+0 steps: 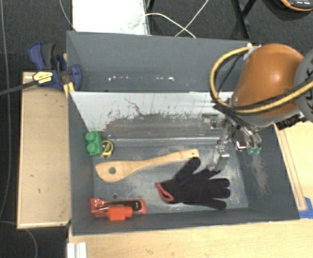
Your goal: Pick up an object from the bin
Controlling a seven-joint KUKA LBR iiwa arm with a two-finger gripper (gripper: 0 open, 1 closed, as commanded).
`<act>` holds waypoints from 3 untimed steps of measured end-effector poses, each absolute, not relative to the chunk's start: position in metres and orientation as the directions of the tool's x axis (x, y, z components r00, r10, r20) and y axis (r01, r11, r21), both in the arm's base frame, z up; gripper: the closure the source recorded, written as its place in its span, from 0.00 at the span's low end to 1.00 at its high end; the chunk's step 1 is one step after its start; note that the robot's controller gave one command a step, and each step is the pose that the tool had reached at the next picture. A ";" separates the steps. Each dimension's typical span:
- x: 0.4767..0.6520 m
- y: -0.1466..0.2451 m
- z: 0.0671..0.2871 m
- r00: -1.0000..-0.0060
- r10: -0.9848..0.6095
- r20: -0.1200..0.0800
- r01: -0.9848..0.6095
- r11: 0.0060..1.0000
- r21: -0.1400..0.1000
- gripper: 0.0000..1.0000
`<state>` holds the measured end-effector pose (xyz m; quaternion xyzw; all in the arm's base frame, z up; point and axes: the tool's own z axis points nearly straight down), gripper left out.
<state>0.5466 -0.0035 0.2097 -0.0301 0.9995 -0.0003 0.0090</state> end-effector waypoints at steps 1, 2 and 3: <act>0.515 -0.009 0.144 -0.994 -0.107 -0.019 -0.106 0.994 -0.002 0.00; 0.543 0.027 0.123 -0.999 -0.030 -0.023 -0.031 1.000 0.003 0.00; 0.519 0.023 0.075 -0.990 -0.137 -0.020 -0.137 0.991 -0.003 0.00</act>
Offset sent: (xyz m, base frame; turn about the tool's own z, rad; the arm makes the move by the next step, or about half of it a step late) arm -0.0030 0.0340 -0.0895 0.0355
